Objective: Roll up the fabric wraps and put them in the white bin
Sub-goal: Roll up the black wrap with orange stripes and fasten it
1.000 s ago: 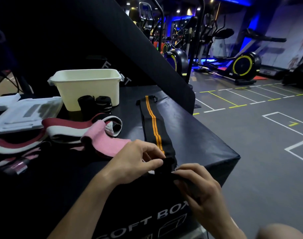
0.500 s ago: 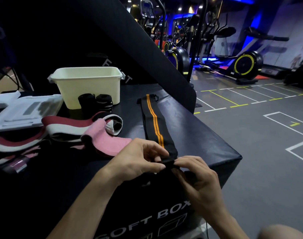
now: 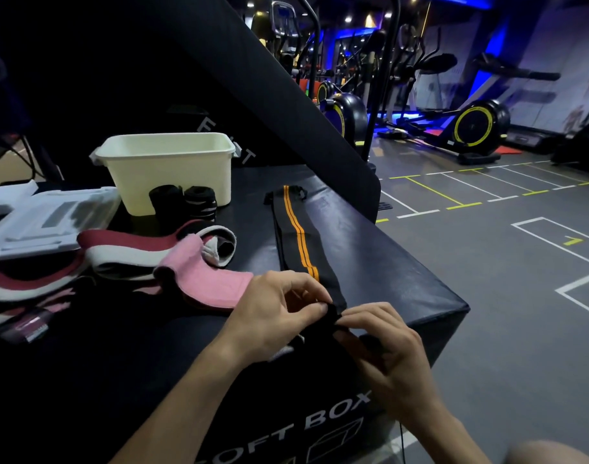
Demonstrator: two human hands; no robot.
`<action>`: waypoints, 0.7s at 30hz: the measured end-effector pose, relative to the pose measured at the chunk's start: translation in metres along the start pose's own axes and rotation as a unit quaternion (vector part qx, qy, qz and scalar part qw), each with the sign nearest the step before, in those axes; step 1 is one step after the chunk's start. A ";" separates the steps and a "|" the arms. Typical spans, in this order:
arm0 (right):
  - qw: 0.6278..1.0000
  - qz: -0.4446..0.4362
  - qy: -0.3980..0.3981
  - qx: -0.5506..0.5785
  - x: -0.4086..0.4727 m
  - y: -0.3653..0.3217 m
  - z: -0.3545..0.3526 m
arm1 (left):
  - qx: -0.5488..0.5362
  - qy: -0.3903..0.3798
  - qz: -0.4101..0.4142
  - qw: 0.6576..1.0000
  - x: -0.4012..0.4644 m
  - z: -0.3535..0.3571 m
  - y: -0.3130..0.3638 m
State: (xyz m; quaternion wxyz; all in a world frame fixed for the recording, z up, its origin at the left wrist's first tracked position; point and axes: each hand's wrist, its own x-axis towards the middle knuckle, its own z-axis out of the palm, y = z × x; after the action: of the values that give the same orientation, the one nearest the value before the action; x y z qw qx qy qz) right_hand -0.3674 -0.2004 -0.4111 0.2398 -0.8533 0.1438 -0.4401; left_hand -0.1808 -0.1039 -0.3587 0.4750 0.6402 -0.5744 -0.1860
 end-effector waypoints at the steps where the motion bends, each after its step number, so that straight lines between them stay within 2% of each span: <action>1: 1.000 0.007 -0.004 0.019 0.000 -0.001 -0.002 | -0.002 0.010 -0.001 1.000 0.000 0.001 0.000; 5: 0.997 0.032 -0.002 0.067 0.003 -0.009 -0.007 | 0.003 0.014 0.002 1.000 0.000 0.000 0.001; 11: 0.997 0.073 0.022 0.019 0.012 -0.007 -0.010 | -0.024 -0.057 0.023 0.998 -0.001 -0.002 0.006; 14: 0.996 0.078 0.038 0.003 0.012 -0.007 -0.011 | -0.038 -0.069 0.026 0.997 -0.003 -0.004 0.009; 17: 0.996 0.079 0.046 -0.002 0.013 -0.009 -0.012 | -0.038 -0.058 0.027 0.997 -0.005 -0.003 0.011; 21: 0.992 0.109 0.059 0.013 0.012 -0.014 -0.010 | -0.025 -0.005 0.027 0.999 -0.007 0.000 0.012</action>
State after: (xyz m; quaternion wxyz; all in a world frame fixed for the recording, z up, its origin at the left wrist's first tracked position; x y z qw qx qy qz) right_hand -0.3684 -0.1974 -0.3902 0.2888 -0.8020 0.2439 -0.4625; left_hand -0.1898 -0.0966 -0.3506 0.4923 0.6116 -0.5893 -0.1905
